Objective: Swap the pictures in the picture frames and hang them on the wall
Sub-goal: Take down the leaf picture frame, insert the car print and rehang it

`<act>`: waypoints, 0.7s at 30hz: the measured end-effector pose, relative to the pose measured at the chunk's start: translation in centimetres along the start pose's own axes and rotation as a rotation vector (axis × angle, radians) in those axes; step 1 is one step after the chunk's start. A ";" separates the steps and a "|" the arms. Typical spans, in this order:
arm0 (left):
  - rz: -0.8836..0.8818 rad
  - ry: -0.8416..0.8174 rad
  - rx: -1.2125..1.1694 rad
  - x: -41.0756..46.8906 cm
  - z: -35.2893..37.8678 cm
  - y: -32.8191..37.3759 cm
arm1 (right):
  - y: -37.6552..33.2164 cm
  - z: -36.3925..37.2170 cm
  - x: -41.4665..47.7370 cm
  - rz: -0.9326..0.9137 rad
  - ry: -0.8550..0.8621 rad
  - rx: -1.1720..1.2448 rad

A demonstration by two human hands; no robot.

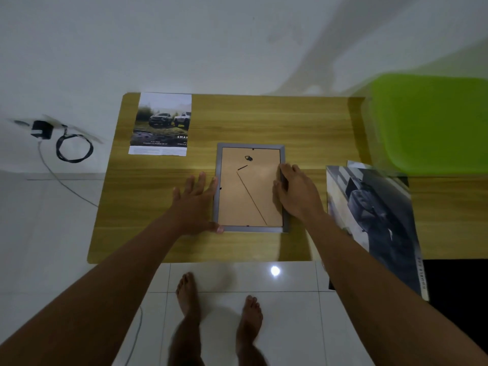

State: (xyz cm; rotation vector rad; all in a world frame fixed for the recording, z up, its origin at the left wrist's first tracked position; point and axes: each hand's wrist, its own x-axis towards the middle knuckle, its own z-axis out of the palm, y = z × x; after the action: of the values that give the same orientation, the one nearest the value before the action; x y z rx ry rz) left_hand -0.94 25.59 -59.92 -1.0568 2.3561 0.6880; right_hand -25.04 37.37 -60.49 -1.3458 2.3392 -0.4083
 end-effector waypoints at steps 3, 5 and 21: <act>0.000 0.001 -0.011 0.1 0.1 -0.2 | 0.0 -0.1 0.1 -0.003 -0.010 -0.018; 0.003 0.001 -0.008 0.1 0.2 -0.2 | 0.0 -0.2 0.1 -0.006 -0.019 -0.024; 0.010 -0.005 -0.004 0.1 0.1 -0.2 | -0.8 -1.4 0.0 -0.087 -0.069 -0.164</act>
State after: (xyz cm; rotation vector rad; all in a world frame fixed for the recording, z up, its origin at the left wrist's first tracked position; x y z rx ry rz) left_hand -0.87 25.44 -60.09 -1.0448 2.3585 0.6981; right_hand -25.14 37.05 -58.94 -1.5154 2.3050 -0.1952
